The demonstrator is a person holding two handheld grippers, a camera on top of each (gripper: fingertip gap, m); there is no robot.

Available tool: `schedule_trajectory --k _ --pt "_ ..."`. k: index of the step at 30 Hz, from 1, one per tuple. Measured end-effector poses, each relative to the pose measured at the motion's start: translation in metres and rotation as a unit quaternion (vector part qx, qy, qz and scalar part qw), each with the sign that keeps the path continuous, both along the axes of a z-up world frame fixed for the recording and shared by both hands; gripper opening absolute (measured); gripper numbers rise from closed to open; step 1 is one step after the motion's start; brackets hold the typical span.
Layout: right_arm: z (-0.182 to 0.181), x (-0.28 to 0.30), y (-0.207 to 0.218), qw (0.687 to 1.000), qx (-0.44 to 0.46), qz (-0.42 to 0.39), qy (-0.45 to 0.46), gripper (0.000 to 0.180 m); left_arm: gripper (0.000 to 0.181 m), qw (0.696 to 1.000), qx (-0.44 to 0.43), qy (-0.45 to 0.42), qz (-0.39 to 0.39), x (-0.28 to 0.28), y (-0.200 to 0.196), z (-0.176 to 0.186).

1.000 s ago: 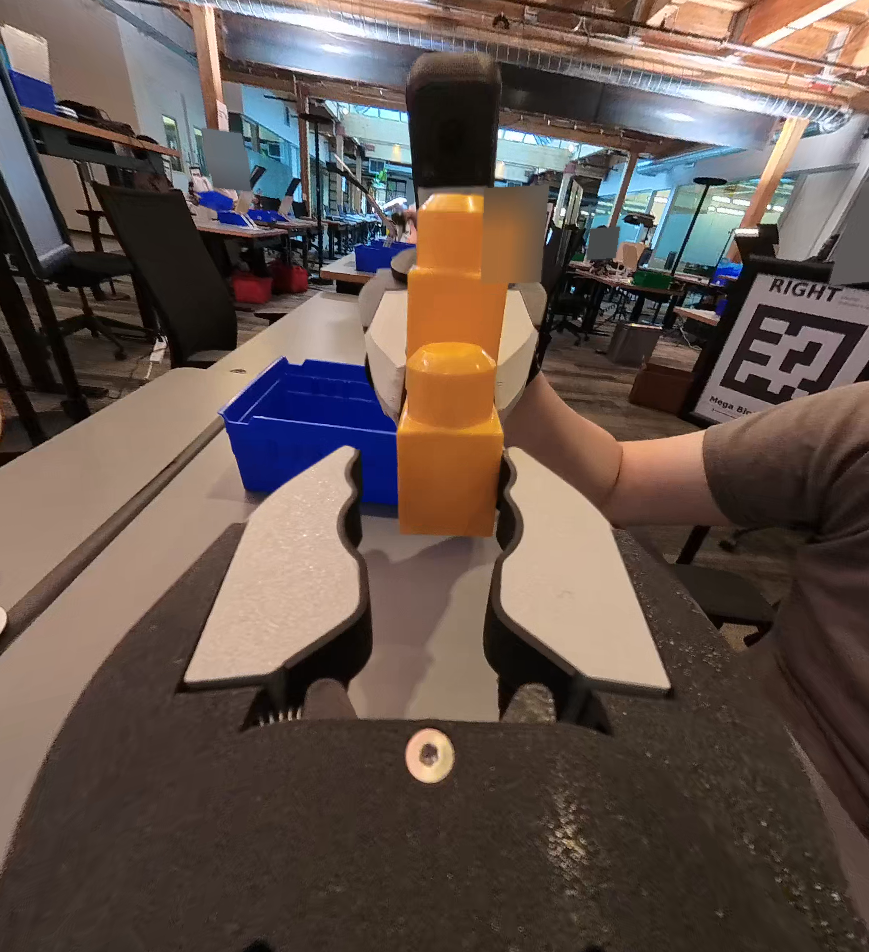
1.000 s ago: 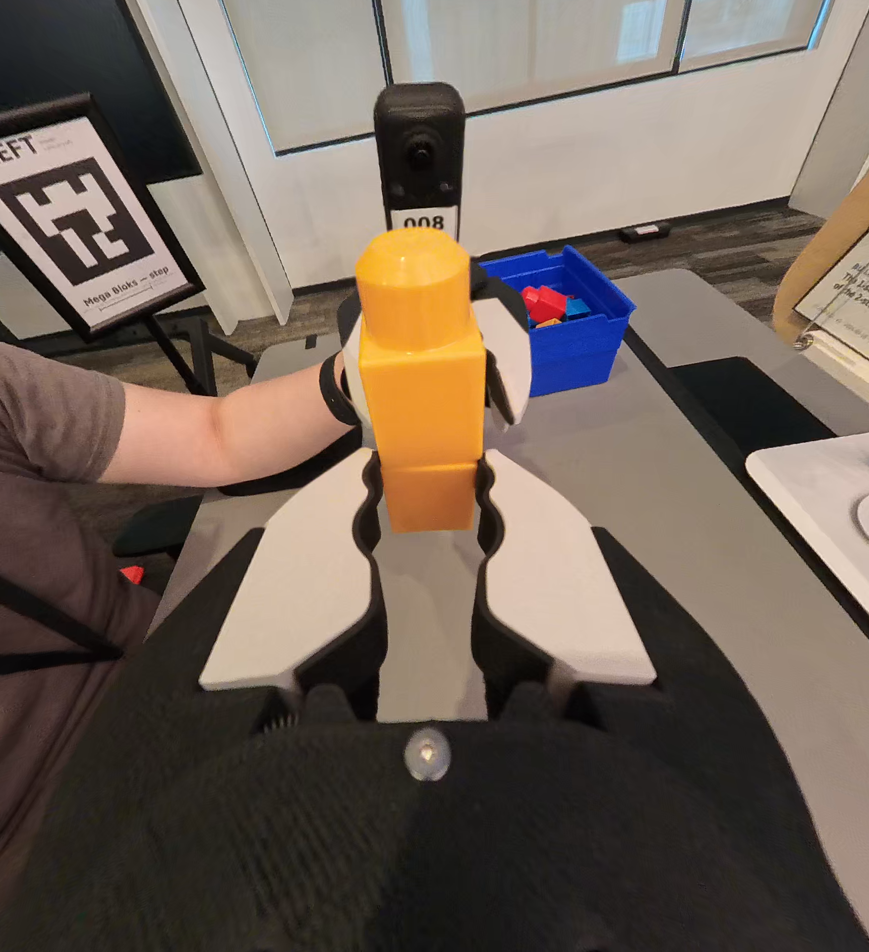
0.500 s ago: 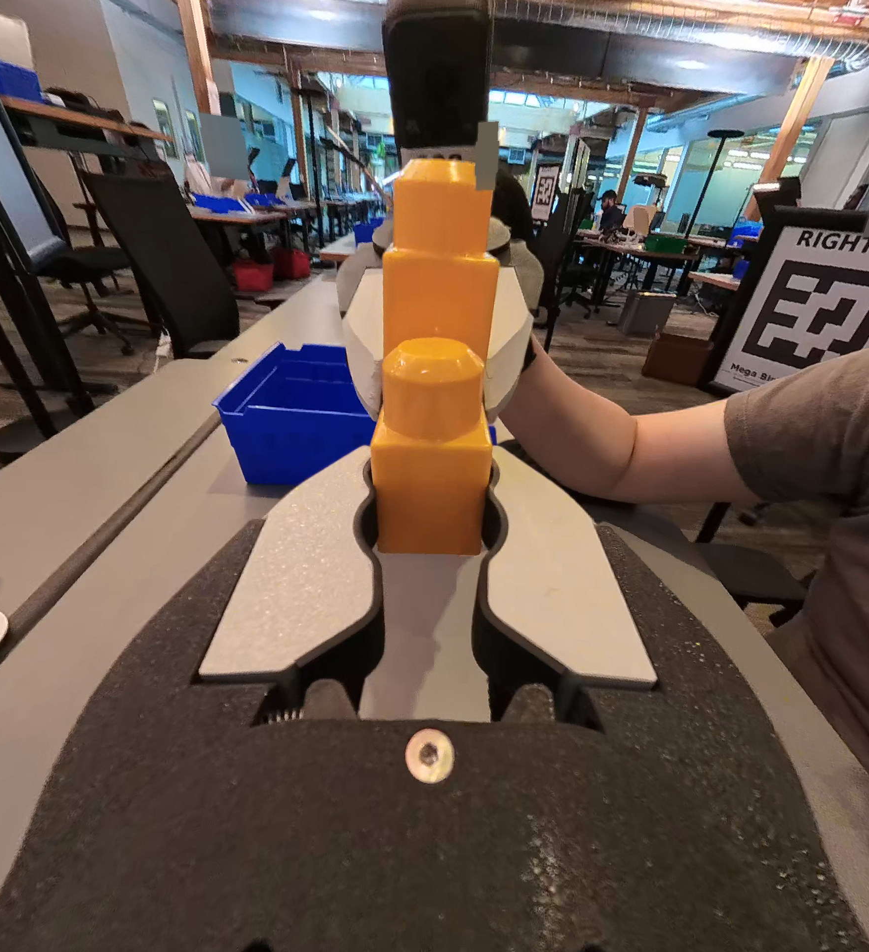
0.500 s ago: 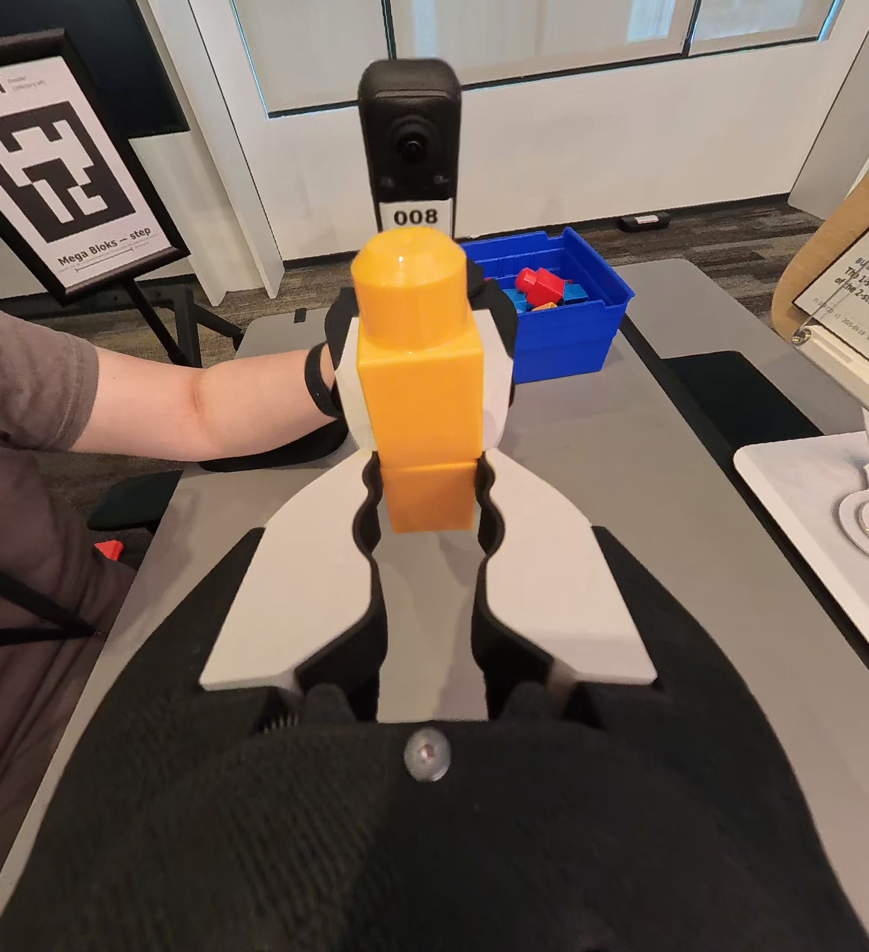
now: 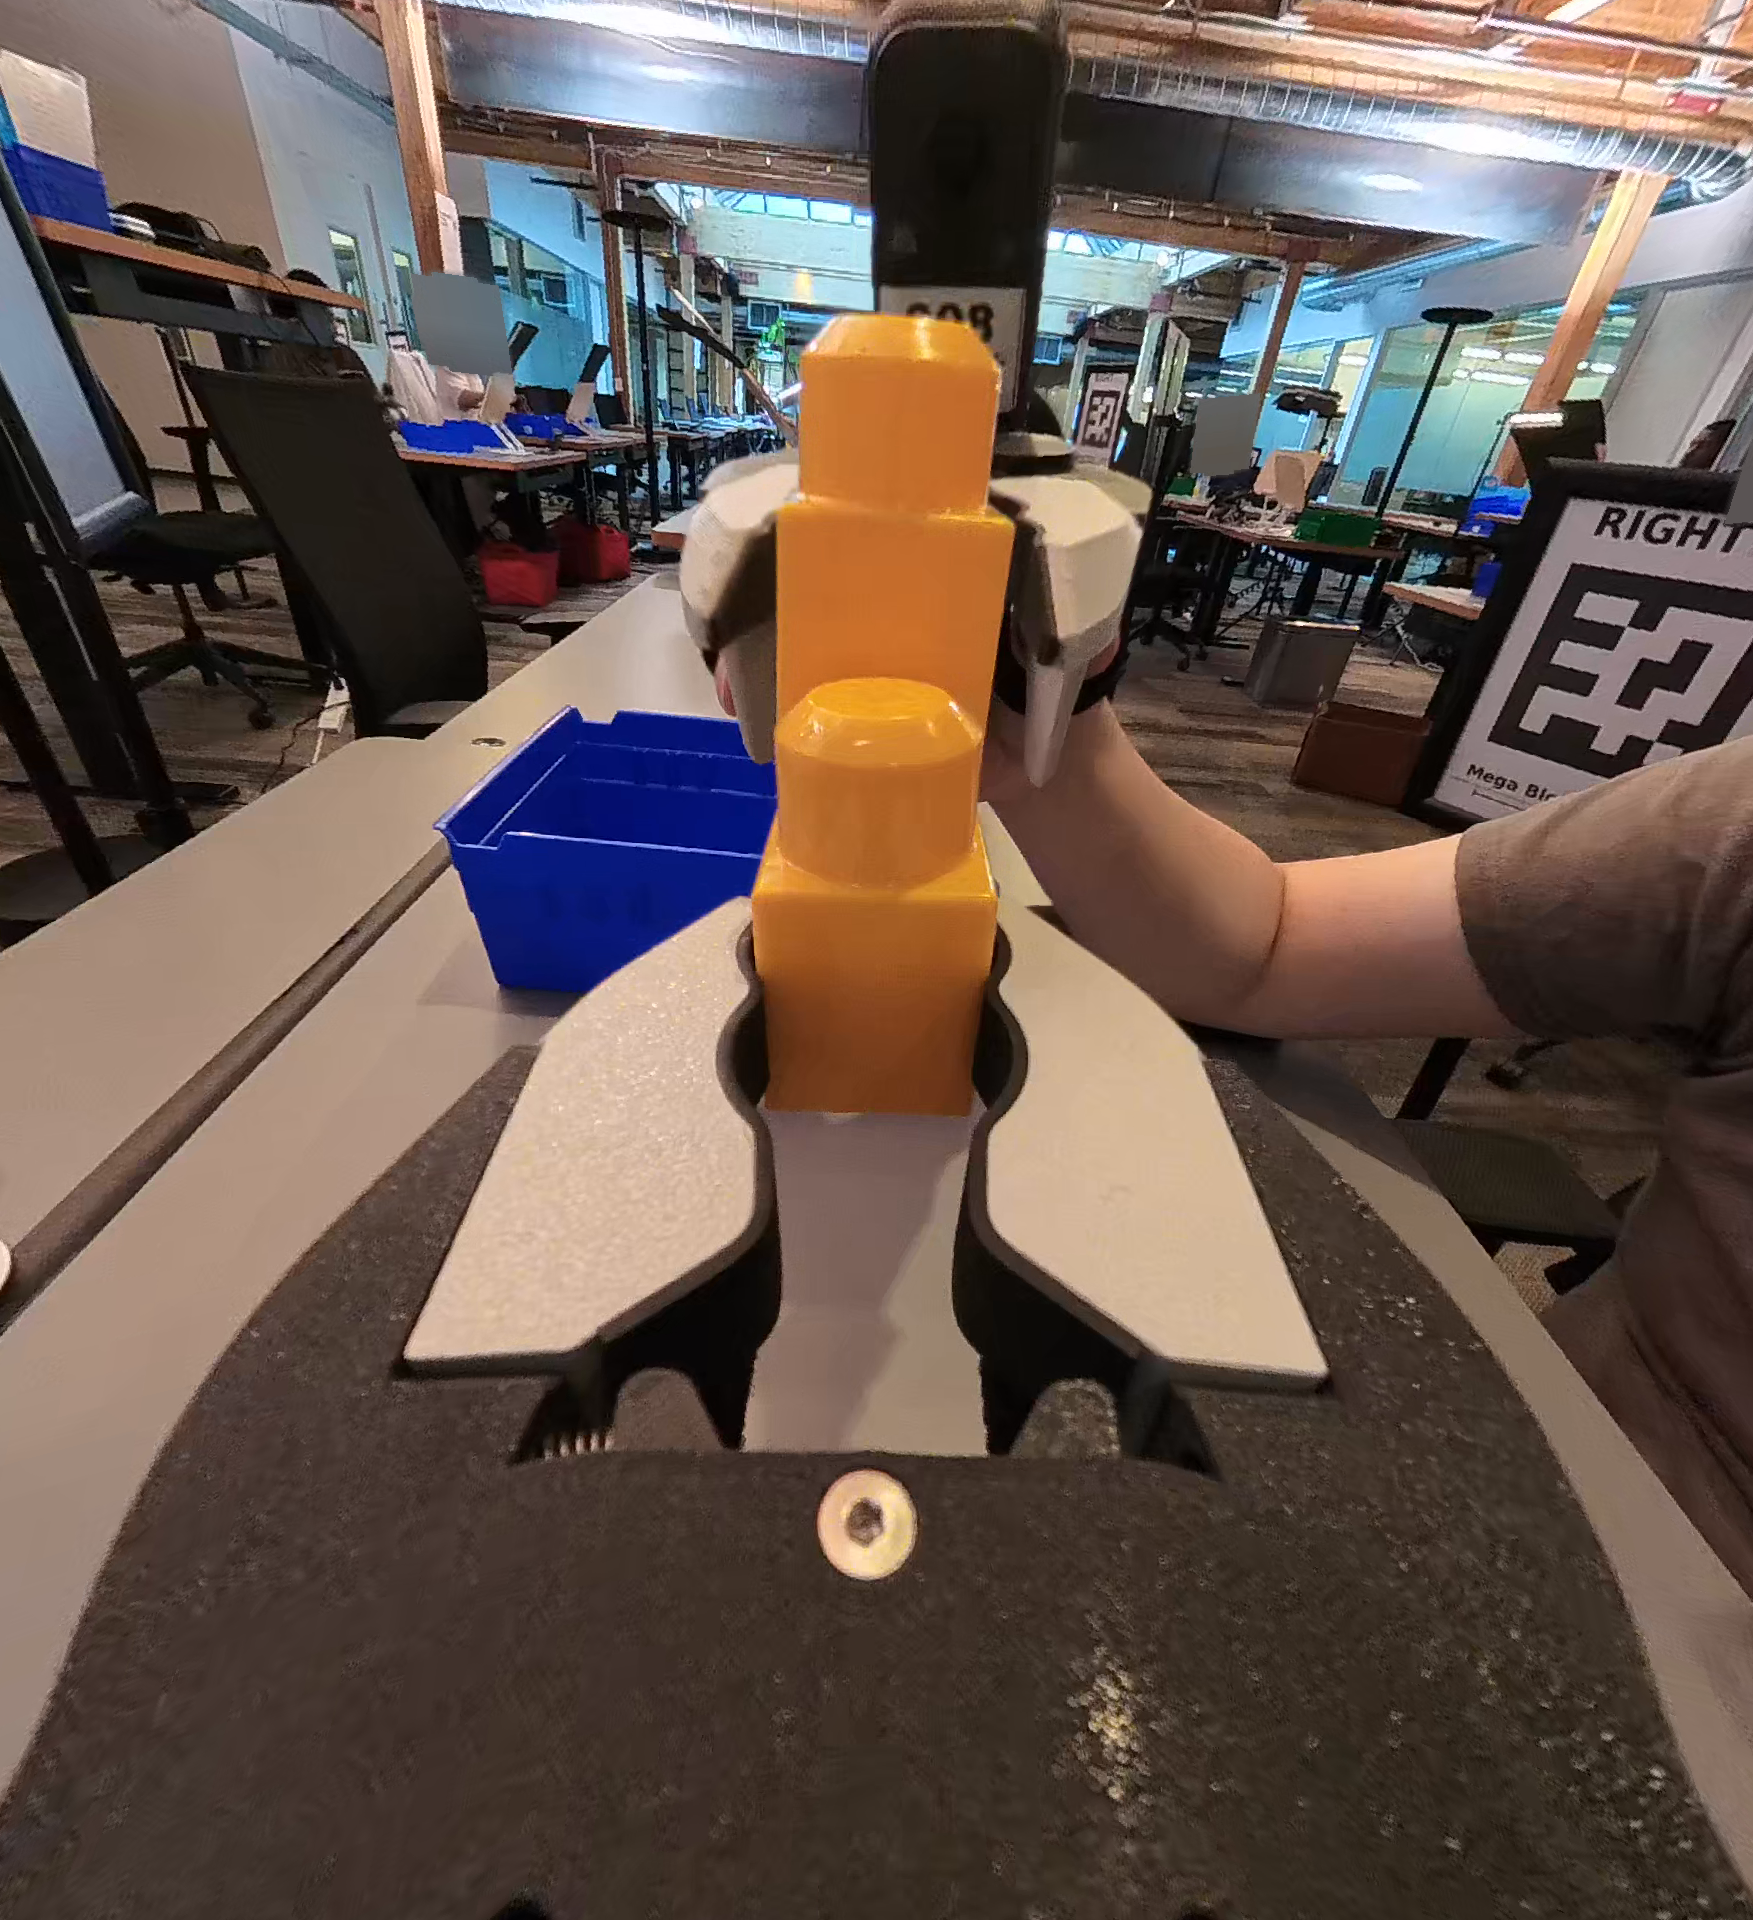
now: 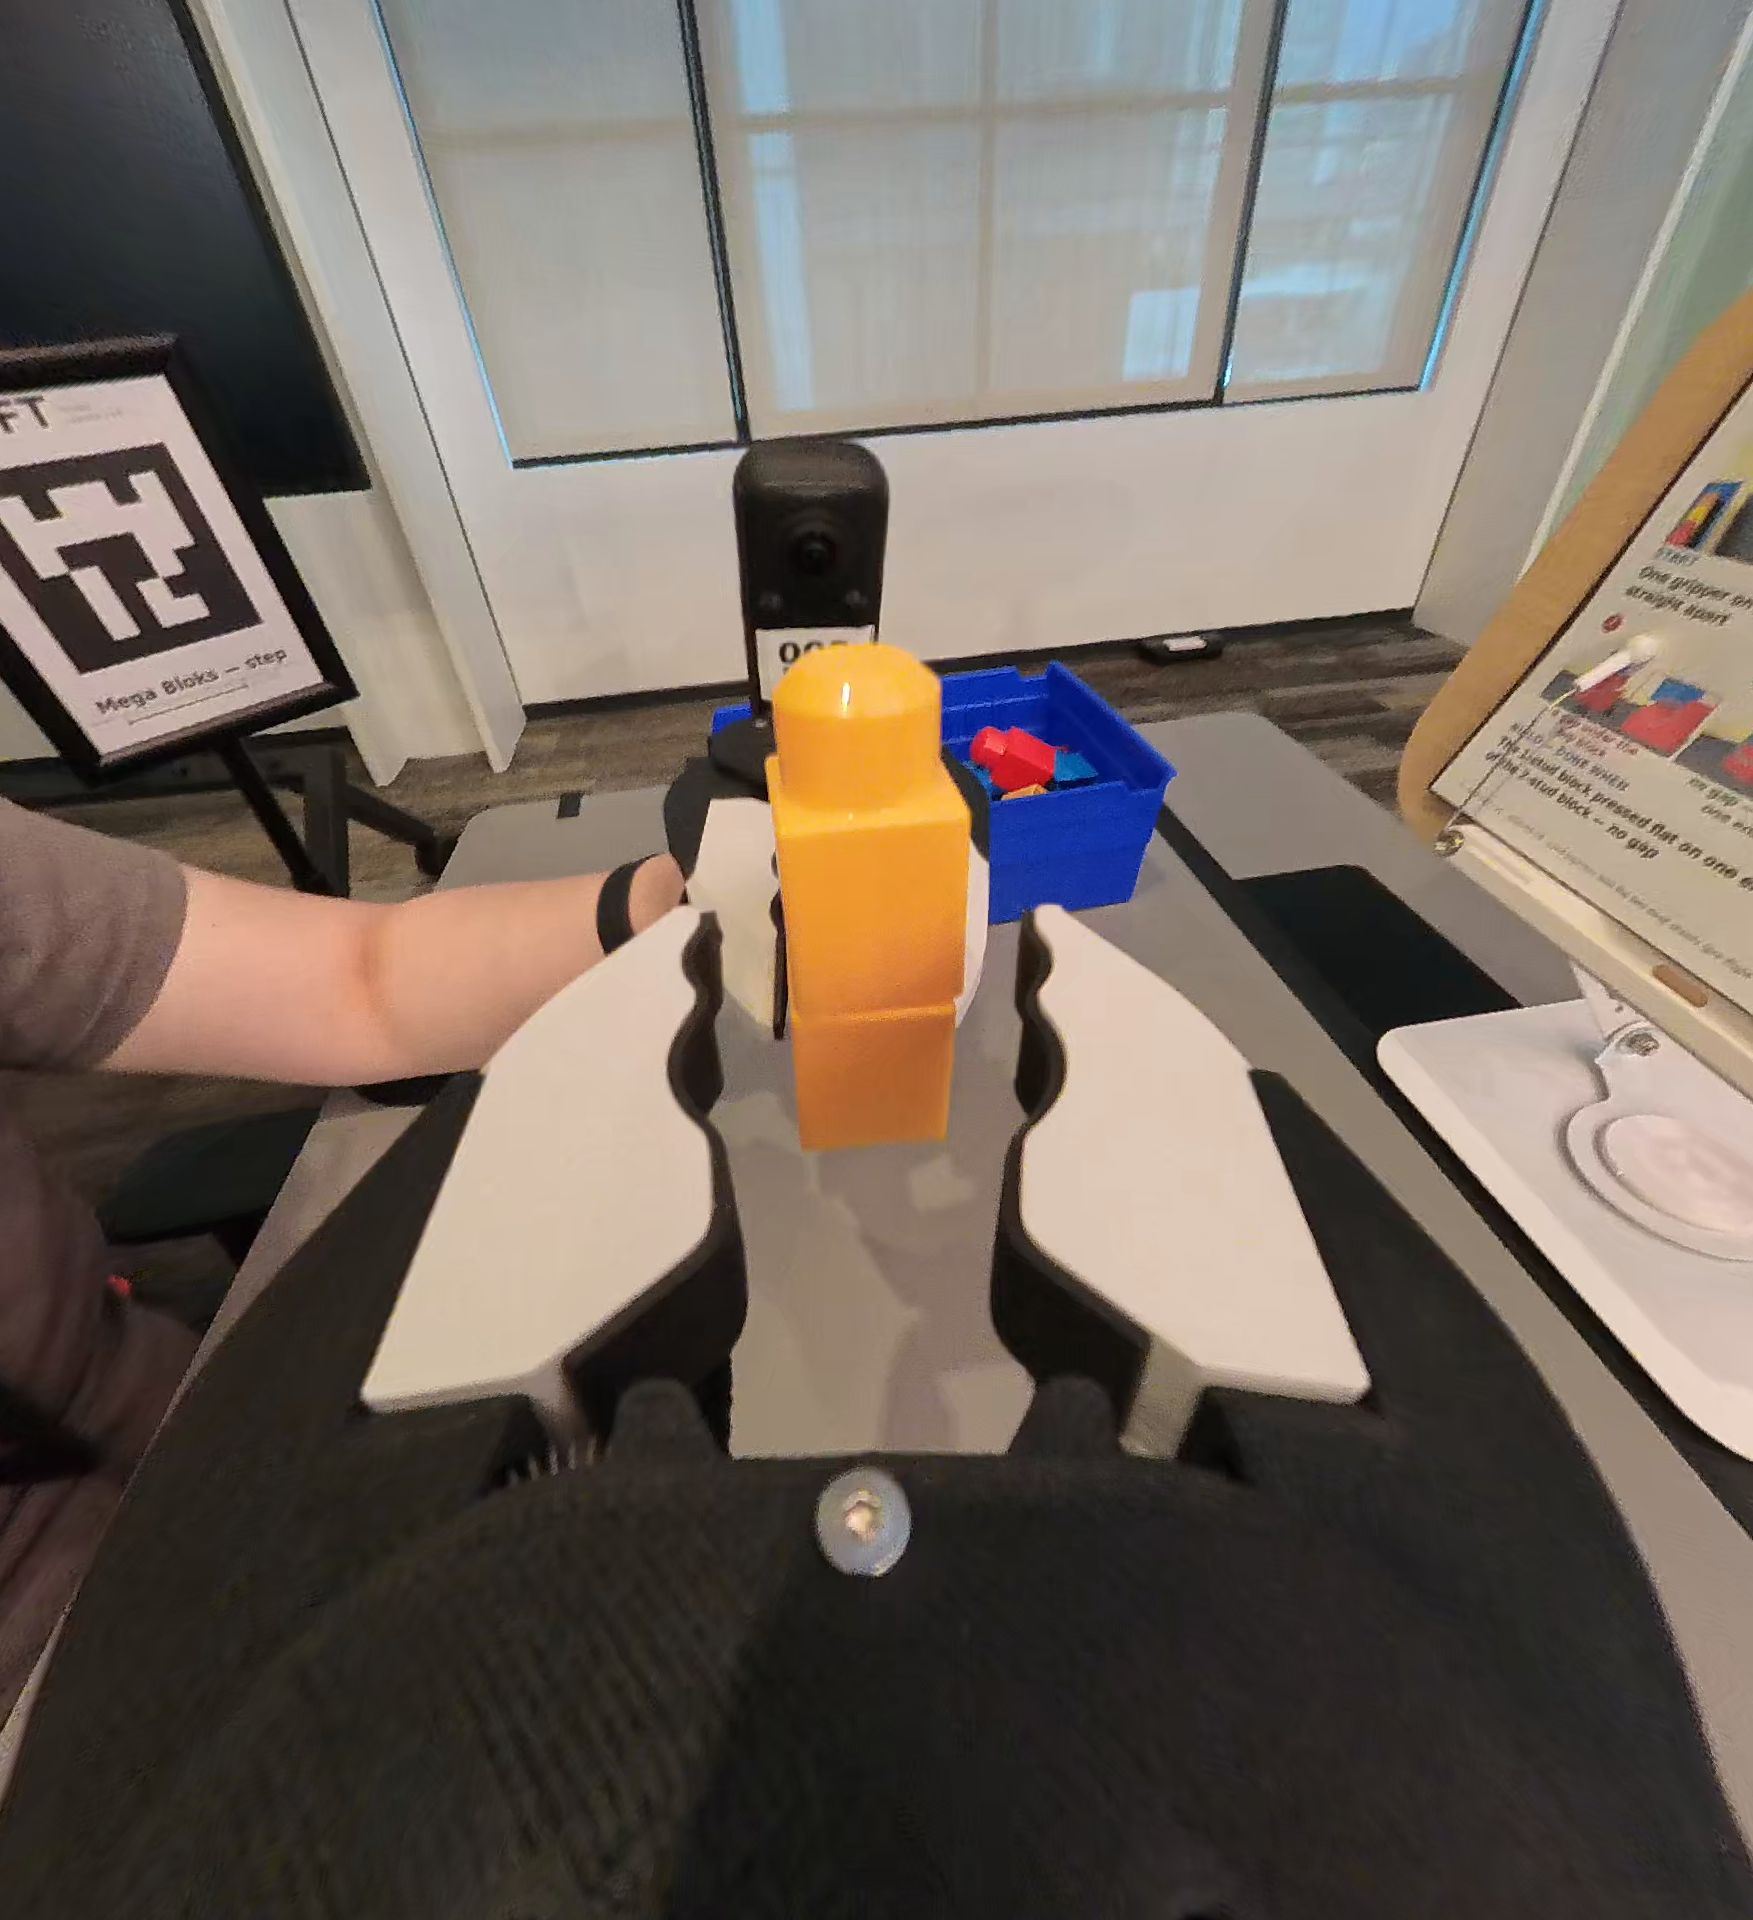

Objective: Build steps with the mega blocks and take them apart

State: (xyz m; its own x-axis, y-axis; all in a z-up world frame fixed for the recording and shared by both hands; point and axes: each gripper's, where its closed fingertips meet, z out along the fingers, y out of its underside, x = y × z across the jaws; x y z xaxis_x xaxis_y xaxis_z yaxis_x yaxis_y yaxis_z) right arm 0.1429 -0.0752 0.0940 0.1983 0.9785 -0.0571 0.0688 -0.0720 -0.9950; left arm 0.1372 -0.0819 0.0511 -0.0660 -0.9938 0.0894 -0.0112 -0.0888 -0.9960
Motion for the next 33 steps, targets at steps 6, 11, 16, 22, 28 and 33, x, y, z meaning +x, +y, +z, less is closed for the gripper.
schedule_trajectory --k 6,11,16,22,28,33 --pt "0.003 -0.006 -0.004 1.0 -0.008 0.002 0.012 0.052 0.037 1.0 0.008 0.007 -0.012 0.007 -0.01 -0.001" --pt "0.008 -0.005 -0.008 0.999 -0.022 0.013 0.029 0.038 0.037 1.0 0.009 0.003 -0.01 0.007 -0.01 0.001" --pt "0.012 -0.003 -0.006 0.999 -0.023 -0.005 0.04 0.037 0.037 1.0 -0.004 -0.012 -0.008 0.009 -0.011 0.005" --pt "0.014 -0.004 -0.004 0.998 -0.016 -0.019 0.05 0.037 0.037 1.0 -0.011 -0.016 -0.004 0.008 -0.01 0.008" --pt "0.013 -0.004 -0.003 0.998 -0.018 -0.02 0.053 0.037 0.037 1.0 -0.018 -0.017 -0.002 0.008 -0.01 0.009" --pt "0.012 -0.004 -0.003 0.998 -0.019 -0.015 0.054 0.037 0.037 1.0 -0.018 -0.016 -0.001 0.006 -0.009 0.009"
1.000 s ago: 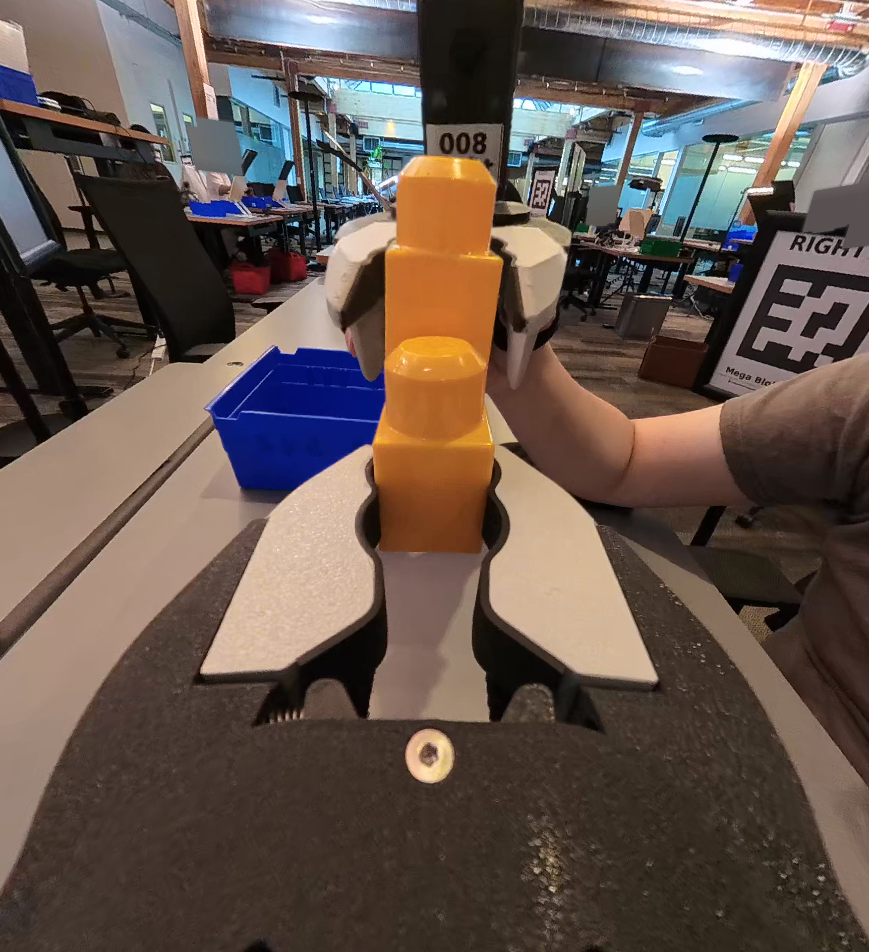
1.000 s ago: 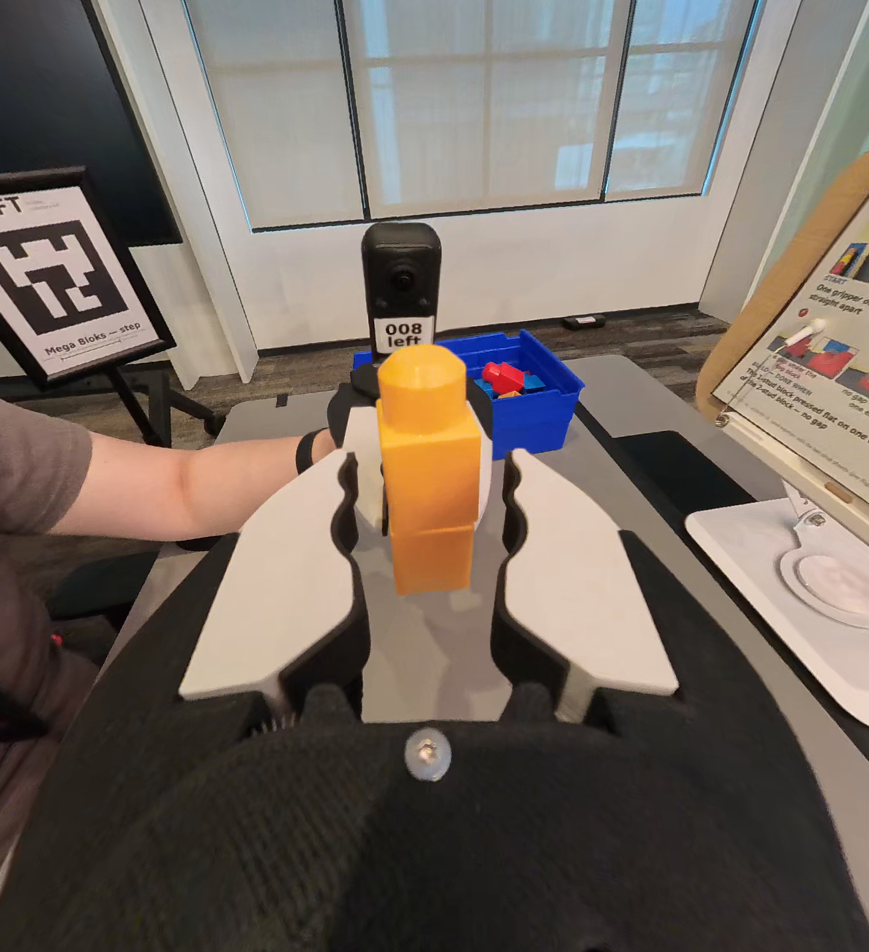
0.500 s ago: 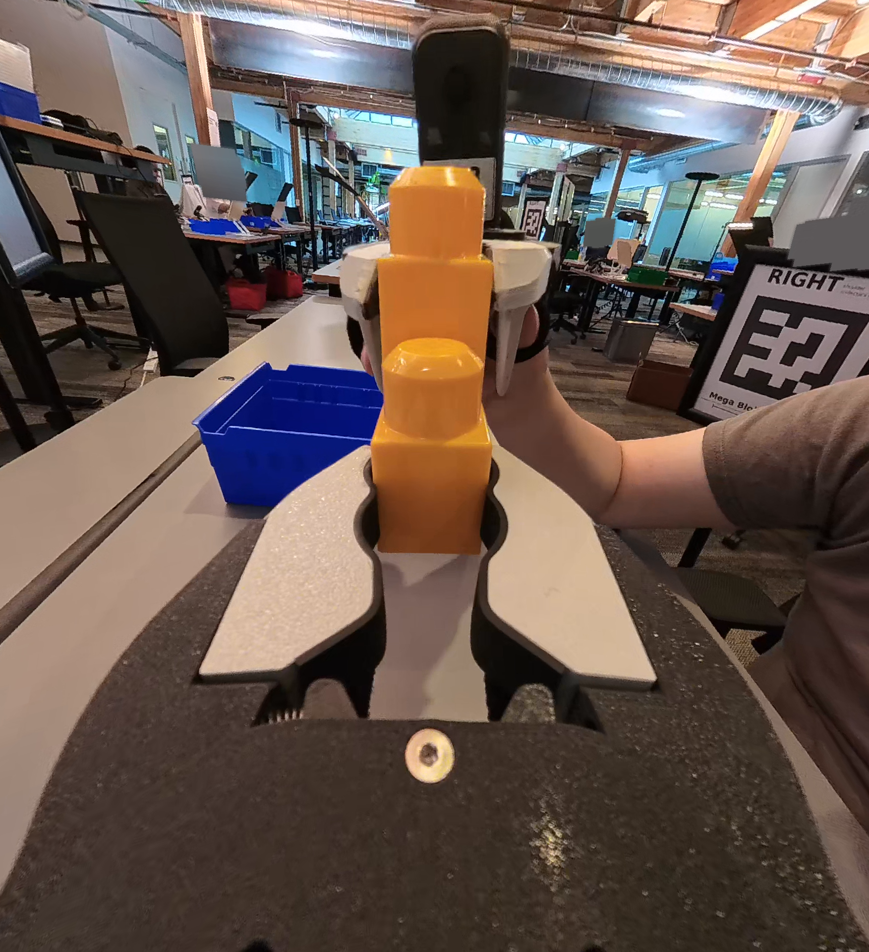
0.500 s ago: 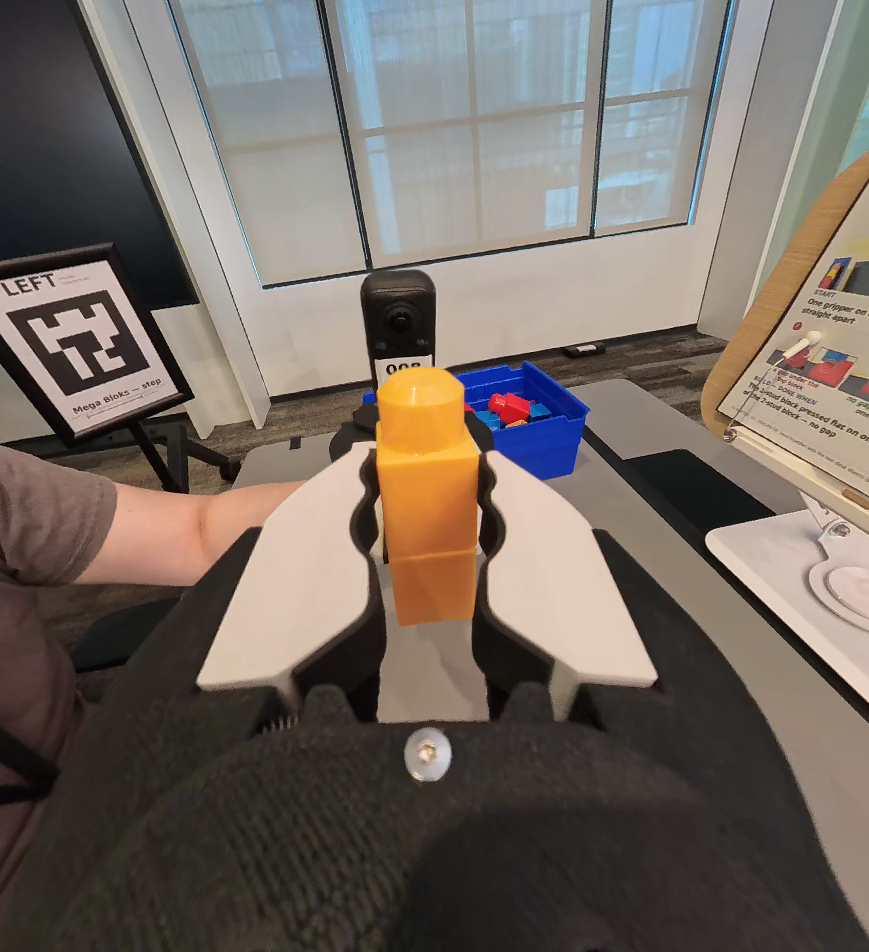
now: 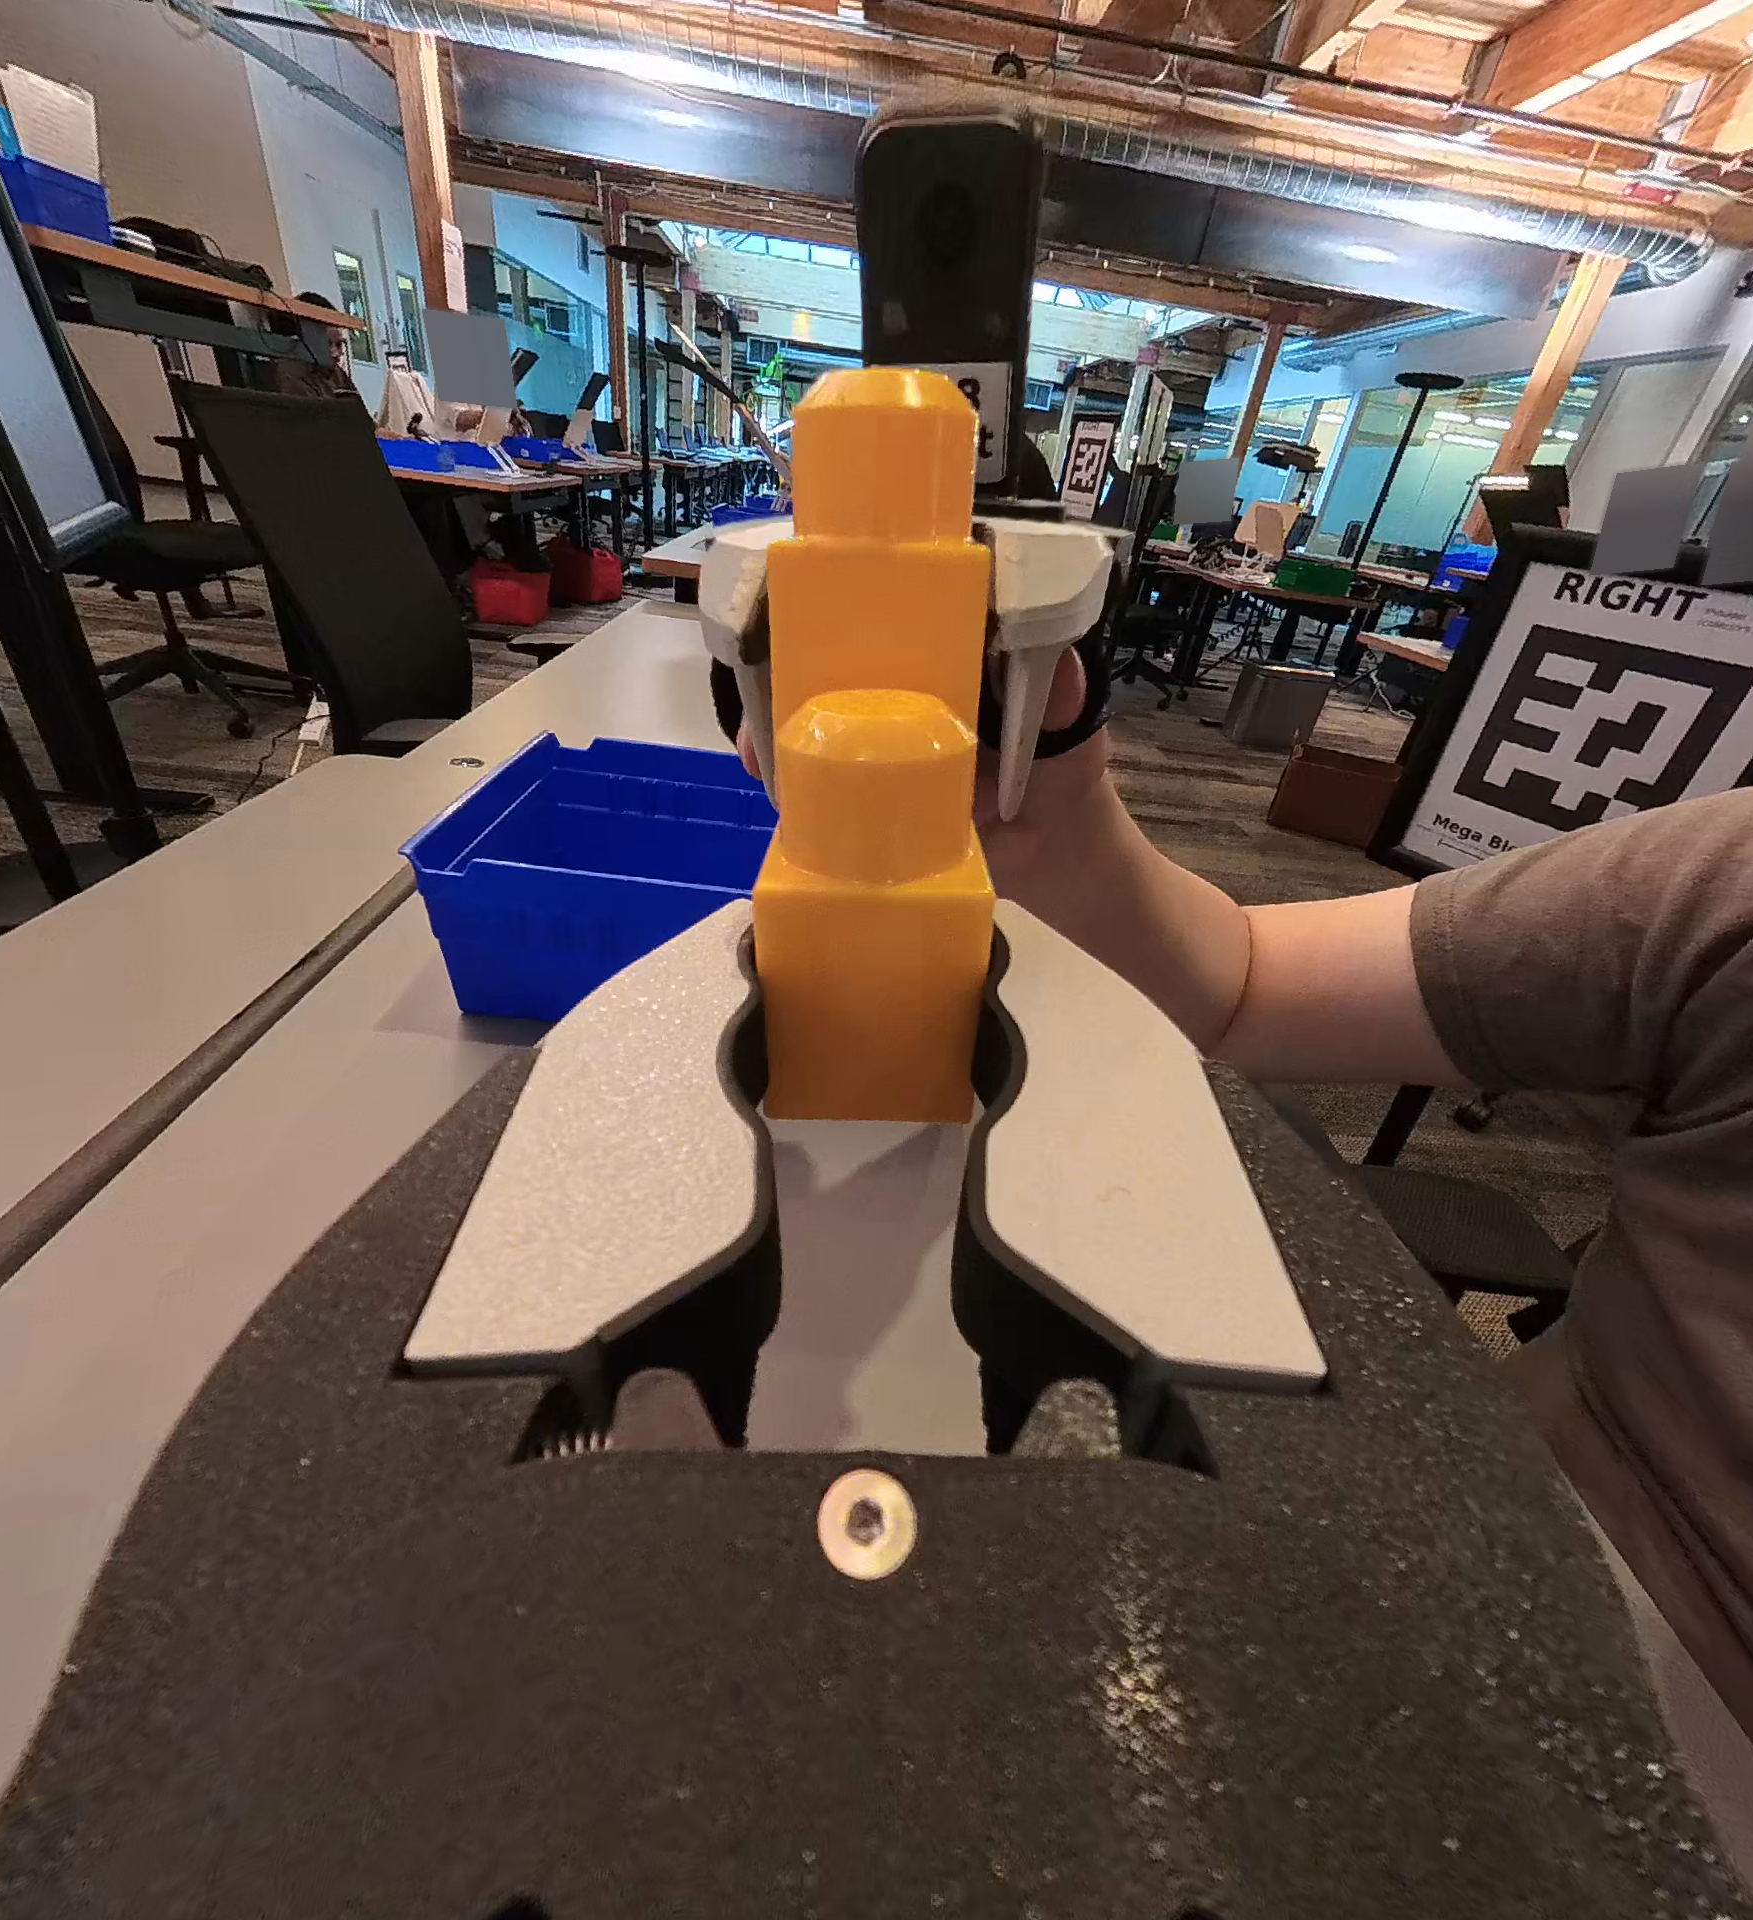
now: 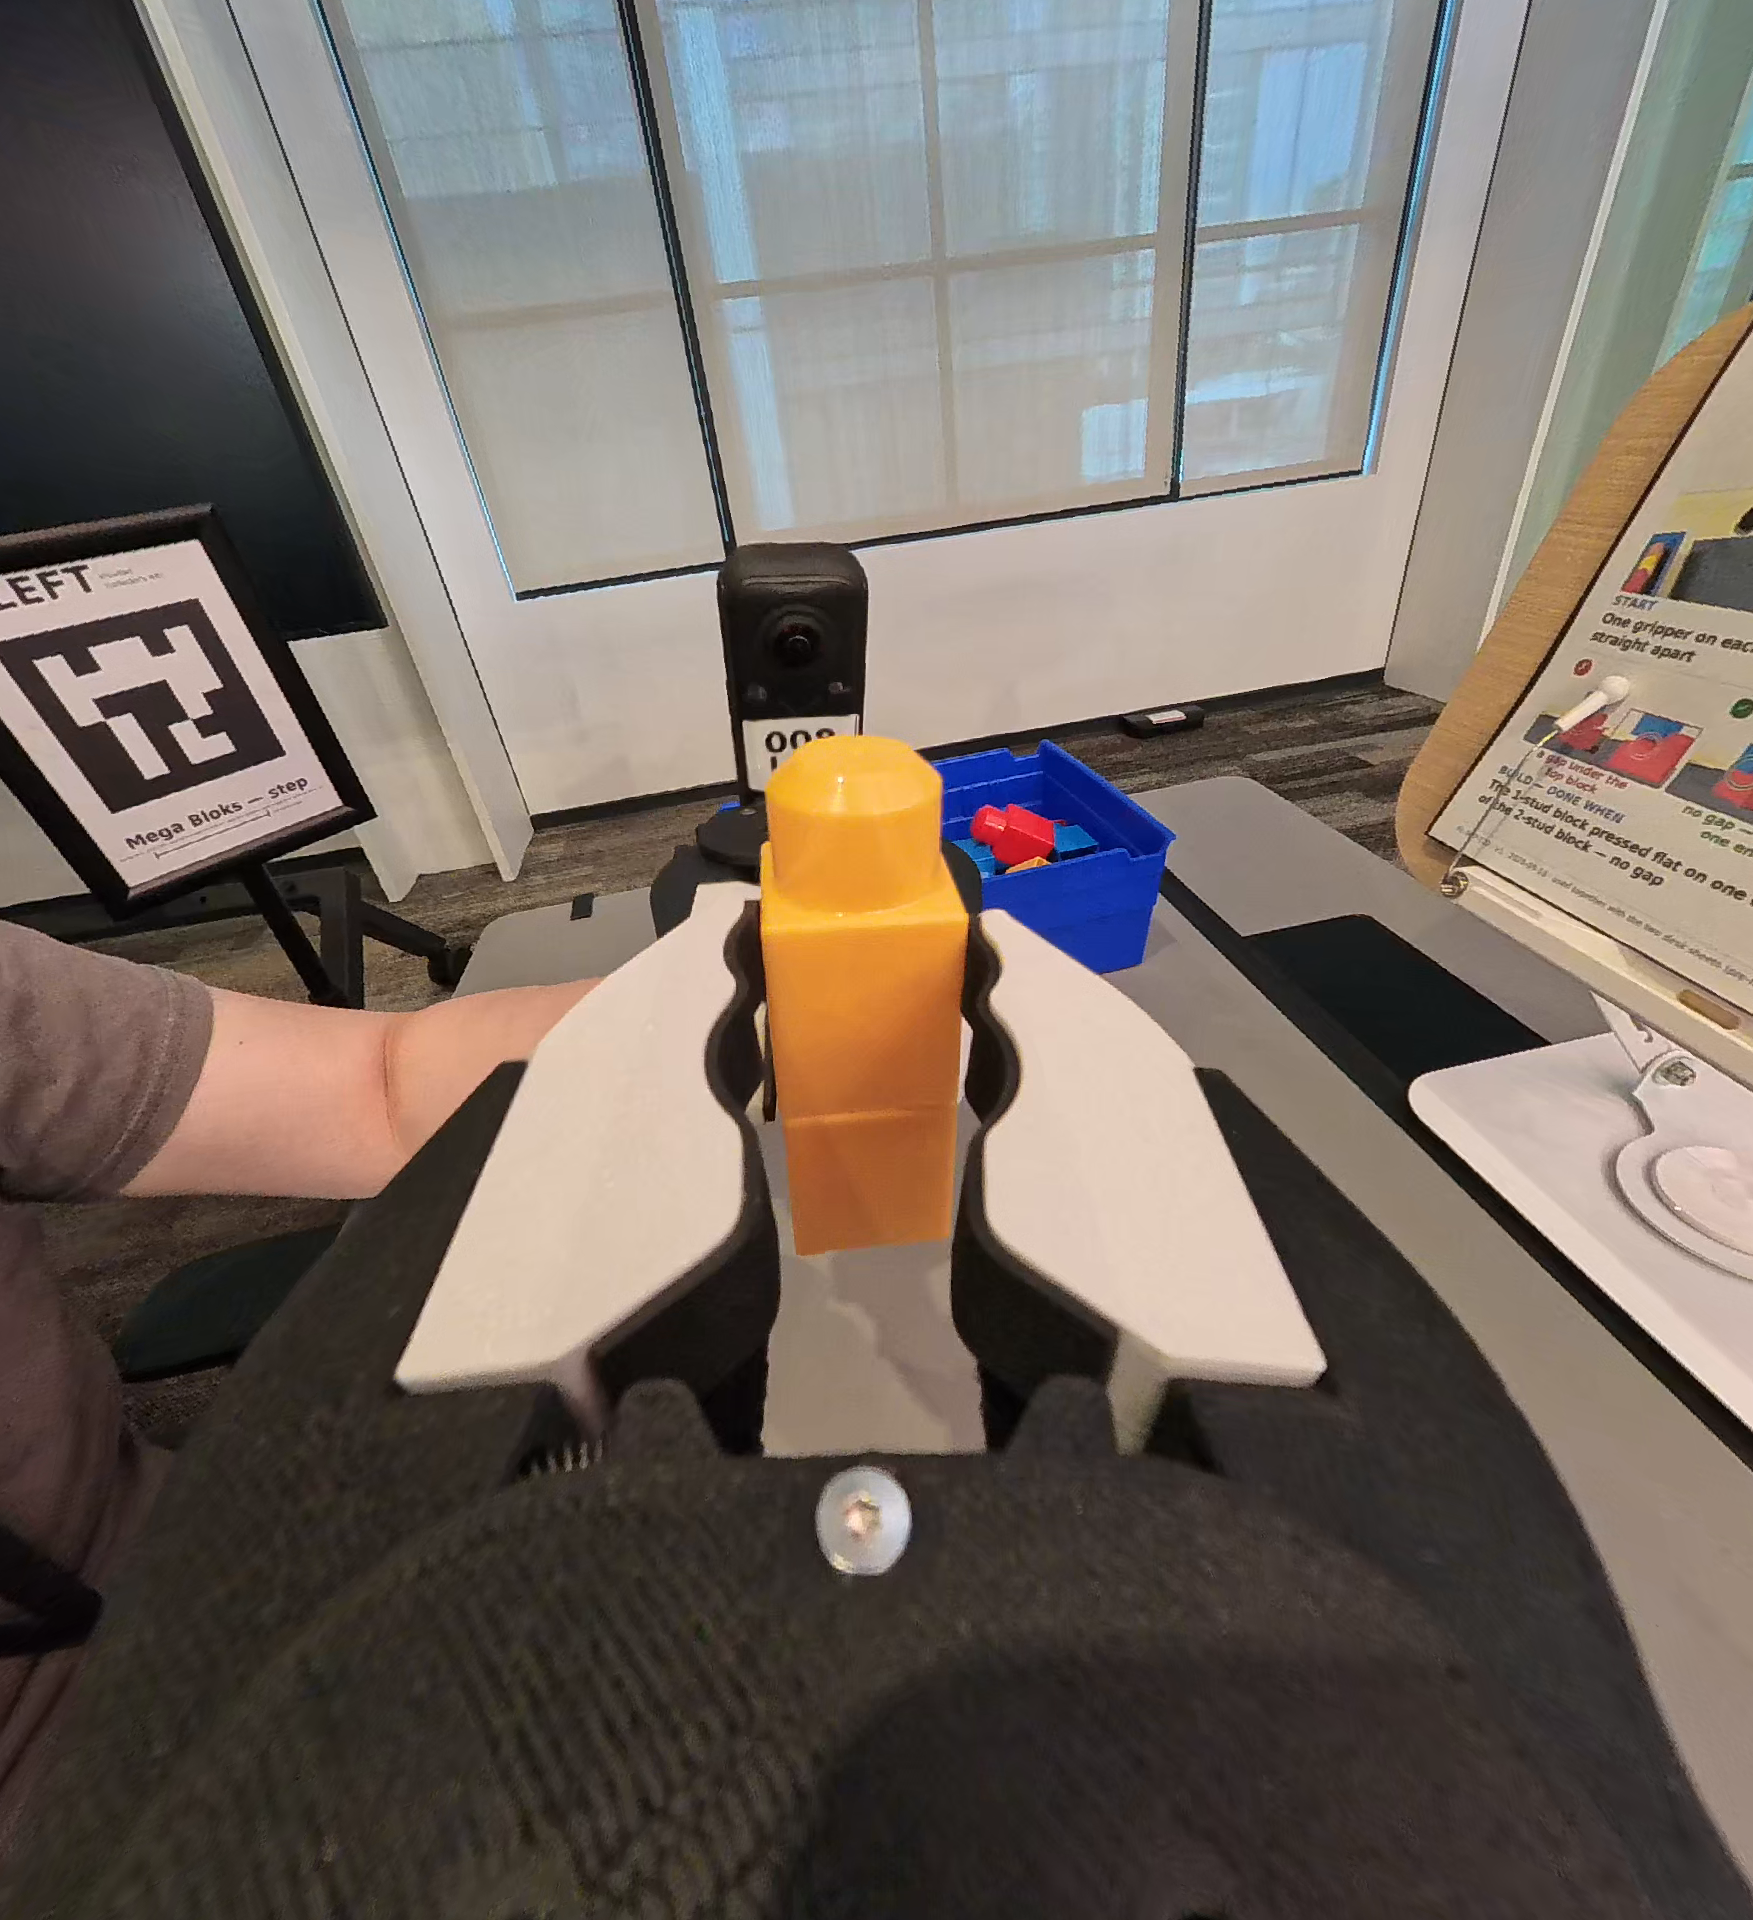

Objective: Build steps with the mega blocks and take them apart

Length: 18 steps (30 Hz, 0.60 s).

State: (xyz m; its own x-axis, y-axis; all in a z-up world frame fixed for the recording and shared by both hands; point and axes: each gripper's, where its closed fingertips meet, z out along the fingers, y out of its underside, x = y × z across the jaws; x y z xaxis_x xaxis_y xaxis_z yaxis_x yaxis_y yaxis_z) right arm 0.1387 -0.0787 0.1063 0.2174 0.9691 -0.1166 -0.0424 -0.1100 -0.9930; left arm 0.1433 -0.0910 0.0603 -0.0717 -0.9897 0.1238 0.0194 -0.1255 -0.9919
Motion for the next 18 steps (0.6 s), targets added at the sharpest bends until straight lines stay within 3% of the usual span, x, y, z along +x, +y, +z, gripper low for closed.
schedule_trajectory --k 18 --pt "0.0015 0.0016 0.0047 0.999 -0.021 0.005 0.037 0.037 0.037 1.0 -0.026 -0.01 0.005 -0.0003 0.0029 0.004"
